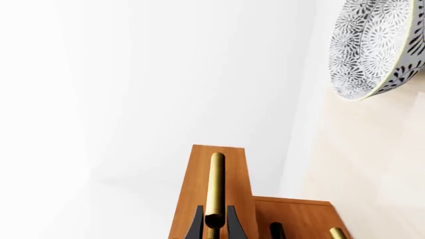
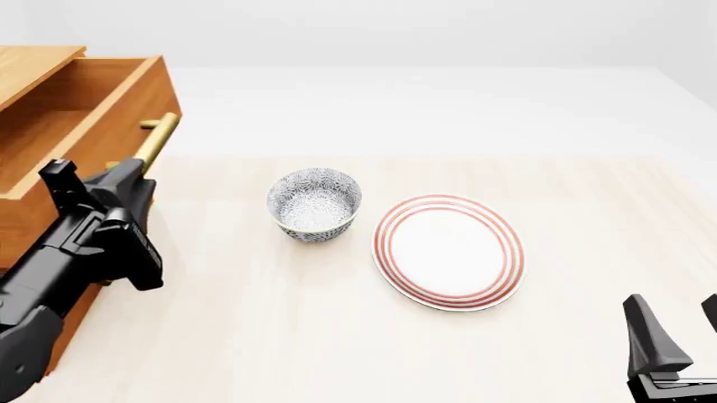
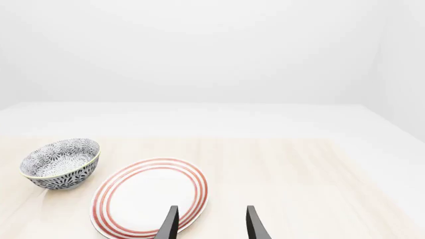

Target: Open the top drawer of the cabinet.

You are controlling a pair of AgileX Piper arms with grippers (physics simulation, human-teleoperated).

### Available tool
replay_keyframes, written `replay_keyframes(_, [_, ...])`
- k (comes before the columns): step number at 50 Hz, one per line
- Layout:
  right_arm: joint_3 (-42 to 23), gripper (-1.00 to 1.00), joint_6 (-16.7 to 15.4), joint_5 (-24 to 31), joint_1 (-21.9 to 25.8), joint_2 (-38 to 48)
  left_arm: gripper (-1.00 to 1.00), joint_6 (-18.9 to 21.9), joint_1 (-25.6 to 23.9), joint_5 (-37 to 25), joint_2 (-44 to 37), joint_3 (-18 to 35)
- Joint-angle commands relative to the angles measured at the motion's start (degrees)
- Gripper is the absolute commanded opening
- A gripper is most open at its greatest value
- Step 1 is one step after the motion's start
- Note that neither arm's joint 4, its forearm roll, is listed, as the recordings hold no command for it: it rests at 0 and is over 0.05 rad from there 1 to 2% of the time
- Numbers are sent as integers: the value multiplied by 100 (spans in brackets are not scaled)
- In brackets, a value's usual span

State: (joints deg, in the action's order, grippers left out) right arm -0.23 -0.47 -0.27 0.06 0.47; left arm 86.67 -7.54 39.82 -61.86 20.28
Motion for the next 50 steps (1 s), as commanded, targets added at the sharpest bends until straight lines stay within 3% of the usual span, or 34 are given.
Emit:
replay_keyframes(1, [0,100,0,0,-1,0,-100,-31,-378,52,379,1])
replay_keyframes(2, [0,100,0,0,0,1,100,26,-366,133,367,-63])
replay_keyframes(16, [0,100,0,0,1,0,100,44,-531,-77,700,-154])
replay_keyframes(18, [0,100,0,0,0,-1,100,-192,-655,-390,780,64])
replay_keyframes(21, [0,100,0,0,0,0,100,-110,-646,-297,754,40])
replay_keyframes(32, [0,100,0,0,0,1,100,-525,-1080,-813,907,458])
replay_keyframes(35, [0,100,1,0,0,0,100,-705,-1089,-981,1019,514])
replay_keyframes(36, [0,100,0,0,0,0,100,-970,-1088,-1208,1155,629])
replay_keyframes(50, [0,100,0,0,0,1,100,-2359,-919,-2030,1756,1016])
